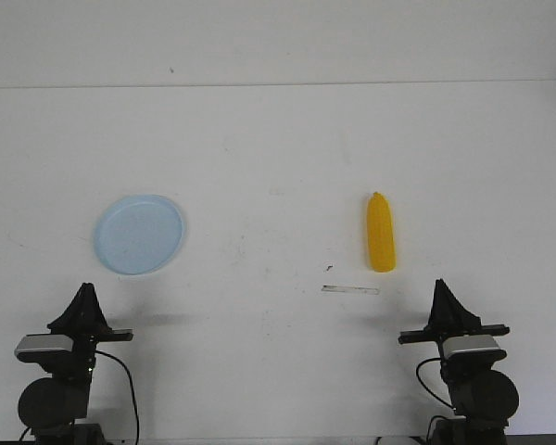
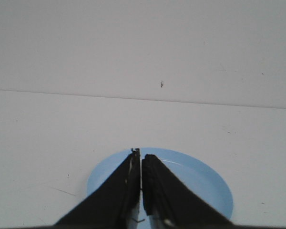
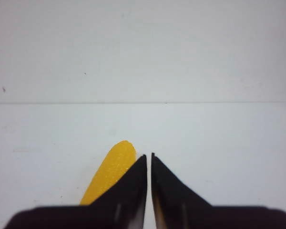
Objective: Place corn on plate with both arms
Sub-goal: 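Reach the left gripper forward to the edge of the light blue plate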
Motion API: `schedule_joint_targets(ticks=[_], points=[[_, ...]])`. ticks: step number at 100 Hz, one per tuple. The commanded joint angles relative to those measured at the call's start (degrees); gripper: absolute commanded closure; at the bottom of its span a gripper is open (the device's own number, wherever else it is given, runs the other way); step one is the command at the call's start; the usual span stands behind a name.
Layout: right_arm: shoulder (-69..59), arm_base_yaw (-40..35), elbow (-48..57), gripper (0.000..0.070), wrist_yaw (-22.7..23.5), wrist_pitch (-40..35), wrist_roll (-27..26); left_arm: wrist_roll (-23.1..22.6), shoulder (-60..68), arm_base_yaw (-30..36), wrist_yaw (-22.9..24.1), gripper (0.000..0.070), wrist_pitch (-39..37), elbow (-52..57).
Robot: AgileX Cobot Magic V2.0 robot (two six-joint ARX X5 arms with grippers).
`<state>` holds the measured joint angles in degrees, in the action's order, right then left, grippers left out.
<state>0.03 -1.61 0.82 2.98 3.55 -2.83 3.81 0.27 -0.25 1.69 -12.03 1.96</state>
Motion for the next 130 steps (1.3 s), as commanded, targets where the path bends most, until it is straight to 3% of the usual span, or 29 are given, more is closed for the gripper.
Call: schedule_joint_targets(ticks=[1, 32, 58, 130], points=[[-0.09, -0.11, -0.09, 0.0685, -0.02, 0.59, -0.09, 0.11, -0.09, 0.0, 0.07, 0.0698, -0.92, -1.18], [-0.09, -0.11, -0.09, 0.0685, -0.02, 0.59, -0.09, 1.9, 0.28, -0.02, 0.52, 0.0698, 1.81, 1.68], [-0.09, -0.11, -0.09, 0.0685, -0.02, 0.59, -0.09, 2.03, 5.53, 0.0, 2.01, 0.0699, 3.93, 11.21], [-0.09, -0.11, -0.09, 0.0685, -0.02, 0.59, -0.09, 1.62, 55.12, -2.36, 2.86, 0.0698, 23.61, 53.11]])
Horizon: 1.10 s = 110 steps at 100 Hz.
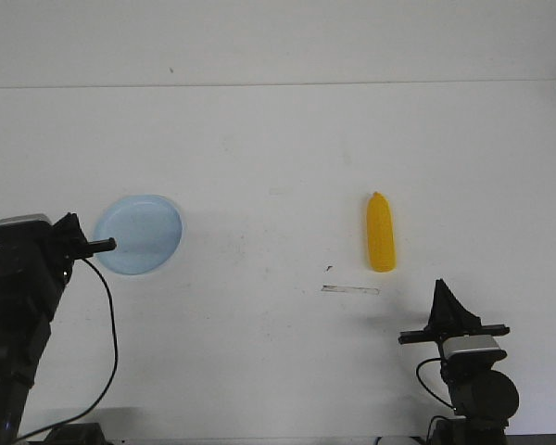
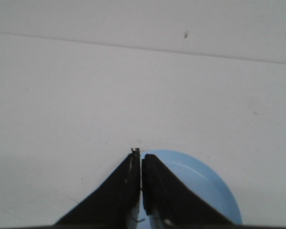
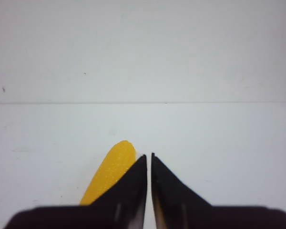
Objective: Place corn on plate with both arms
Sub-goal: 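Reach the left gripper forward to the edge of the light blue plate, then push the light blue plate with the left gripper toward the yellow corn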
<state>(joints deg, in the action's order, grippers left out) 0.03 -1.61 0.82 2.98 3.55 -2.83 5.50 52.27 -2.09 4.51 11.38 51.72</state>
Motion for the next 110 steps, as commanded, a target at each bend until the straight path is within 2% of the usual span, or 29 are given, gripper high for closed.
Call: schedule_joint_targets(ticks=[1, 22, 32, 44, 54, 75, 89, 94, 110], points=[[-0.09, -0.11, -0.09, 0.0685, -0.02, 0.59, -0.09, -0.07, 3.65, -0.5, -0.13, 0.0698, 0.39, 3.72], [-0.09, -0.11, -0.09, 0.0685, -0.02, 0.59, -0.09, 1.55, 13.09, -1.07, -5.84, 0.0698, 2.86, 9.7], [-0.09, -0.11, -0.09, 0.0685, -0.02, 0.59, -0.09, 3.76, 17.62, -4.0, -10.38, 0.0698, 8.7, 13.77], [-0.09, -0.11, -0.09, 0.0685, -0.02, 0.59, -0.09, 8.59, 23.82, -8.0, -16.87, 0.0698, 18.45, 20.15], [-0.09, -0.11, -0.09, 0.0685, -0.02, 0.59, -0.09, 11.87, 29.14, -11.28, -20.59, 0.0698, 23.37, 24.13], [-0.09, -0.11, -0.09, 0.0685, -0.02, 0.59, -0.09, 11.93, 36.06, -16.81, -29.24, 0.0698, 26.05, 24.72], [-0.09, -0.11, -0.09, 0.0685, -0.02, 0.61, -0.09, 11.89, 39.78, -19.65, -30.29, 0.069, 26.21, 24.7], [-0.09, -0.11, -0.09, 0.0685, -0.02, 0.59, -0.09, 11.85, 41.11, -20.26, -30.29, 0.0671, 26.27, 24.7], [-0.09, -0.11, -0.09, 0.0685, -0.02, 0.61, -0.09, 10.56, 45.0, -21.11, -30.32, 0.0499, 26.34, 24.7]])
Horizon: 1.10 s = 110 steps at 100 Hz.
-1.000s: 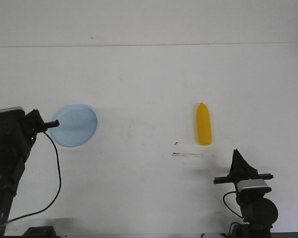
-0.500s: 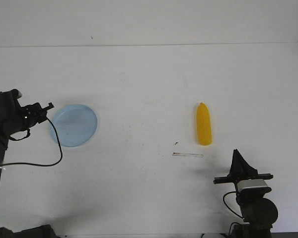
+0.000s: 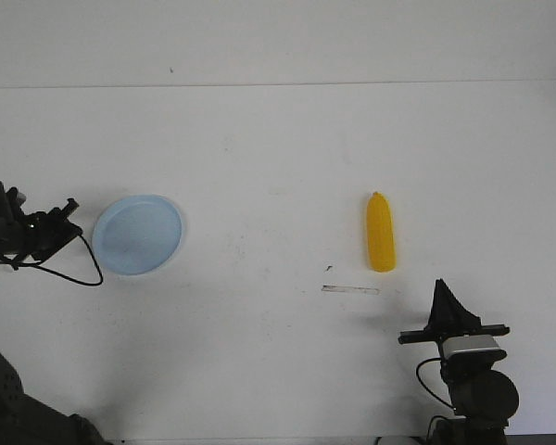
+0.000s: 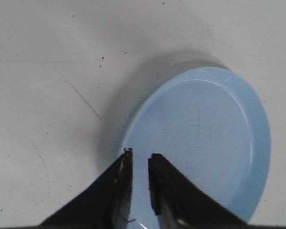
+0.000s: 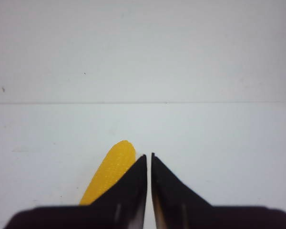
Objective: Place corn on plate with both arms
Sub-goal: 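Push the light blue plate with the left gripper toward the yellow corn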
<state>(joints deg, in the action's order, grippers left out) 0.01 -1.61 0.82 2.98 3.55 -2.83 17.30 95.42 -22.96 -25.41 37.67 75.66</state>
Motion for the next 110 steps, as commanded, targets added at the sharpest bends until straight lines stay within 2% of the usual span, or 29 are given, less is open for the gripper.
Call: schedule_joint_targets(ticks=[1, 8, 29, 54, 89, 95, 106, 110], points=[[-0.07, -0.11, -0.09, 0.0685, -0.02, 0.59, -0.09, -1.44, 2.1, -0.24, -0.39, 0.0488, 0.07, 0.76], [-0.07, -0.11, -0.09, 0.0685, -0.02, 0.61, -0.09, -3.04, 3.61, -0.24, -0.39, 0.0449, 0.02, 0.76], [-0.07, -0.11, -0.09, 0.0685, -0.02, 0.61, -0.09, -6.08, 6.91, 0.57, -0.42, 0.045, -0.11, 0.76], [-0.07, -0.11, -0.09, 0.0685, -0.02, 0.61, -0.09, -7.78, 8.79, 1.97, -0.42, 0.045, -0.55, 0.74], [-0.07, -0.11, -0.09, 0.0685, -0.02, 0.61, -0.09, -7.8, 11.67, 4.46, -0.42, 0.0459, -0.85, 0.74], [-0.07, -0.11, -0.09, 0.0685, -0.02, 0.61, -0.09, -7.78, 11.82, 4.74, -0.42, 0.0491, -0.79, 0.74], [-0.07, -0.11, -0.09, 0.0685, -0.02, 0.59, -0.07, -7.65, 11.82, 4.83, -0.42, 0.0694, -0.55, 0.74], [-0.07, -0.11, -0.09, 0.0685, -0.02, 0.59, -0.09, -7.54, 11.82, 4.83, -0.42, 0.0699, -0.26, 0.74]])
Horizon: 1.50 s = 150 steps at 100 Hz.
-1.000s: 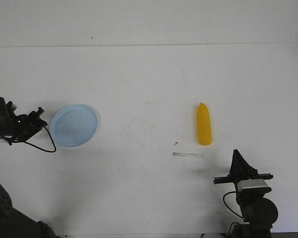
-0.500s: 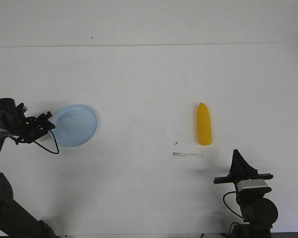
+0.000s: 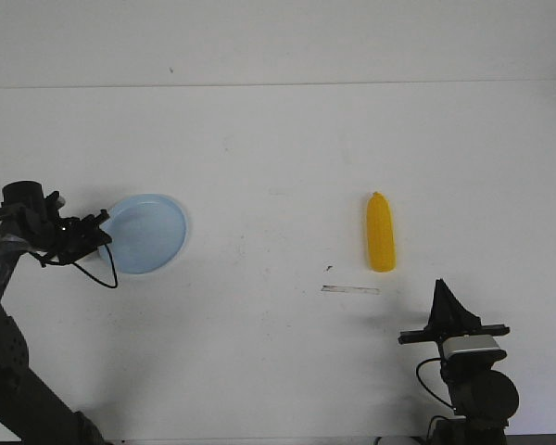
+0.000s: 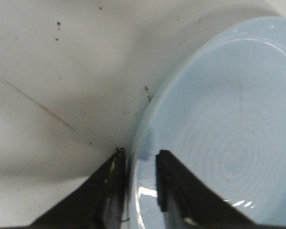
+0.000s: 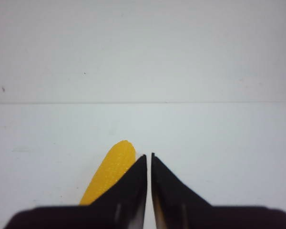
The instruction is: Place corn on plate with both arms
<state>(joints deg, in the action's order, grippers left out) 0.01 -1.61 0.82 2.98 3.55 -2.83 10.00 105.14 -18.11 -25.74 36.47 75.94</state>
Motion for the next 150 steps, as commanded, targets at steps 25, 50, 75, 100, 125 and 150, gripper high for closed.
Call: schedule_joint_targets(ticks=[25, 50, 75, 100, 125, 150], points=[[-0.07, -0.11, -0.09, 0.0685, -0.02, 0.59, -0.09, 0.17, -0.24, 0.72, -3.06, 0.0699, 2.25, 0.46], [-0.07, -0.11, -0.09, 0.0685, -0.02, 0.61, -0.09, 1.79, -6.88, 4.13, -4.31, 0.0699, 1.9, 0.46], [-0.07, -0.11, -0.09, 0.0685, -0.02, 0.61, -0.09, 5.31, -8.35, 16.61, -4.26, 0.0699, -1.62, 0.46], [-0.07, -0.11, -0.09, 0.0685, -0.02, 0.61, -0.09, 11.32, -4.98, 30.29, -3.78, 0.0699, -7.28, 0.46], [-0.07, -0.11, -0.09, 0.0685, -0.02, 0.61, -0.09, 16.74, -0.66, 36.33, -0.5, 0.0697, -9.16, 0.46], [-0.07, -0.11, -0.09, 0.0685, -0.02, 0.61, -0.09, 17.75, 0.13, 38.07, 4.61, 0.0672, -8.04, 0.46]])
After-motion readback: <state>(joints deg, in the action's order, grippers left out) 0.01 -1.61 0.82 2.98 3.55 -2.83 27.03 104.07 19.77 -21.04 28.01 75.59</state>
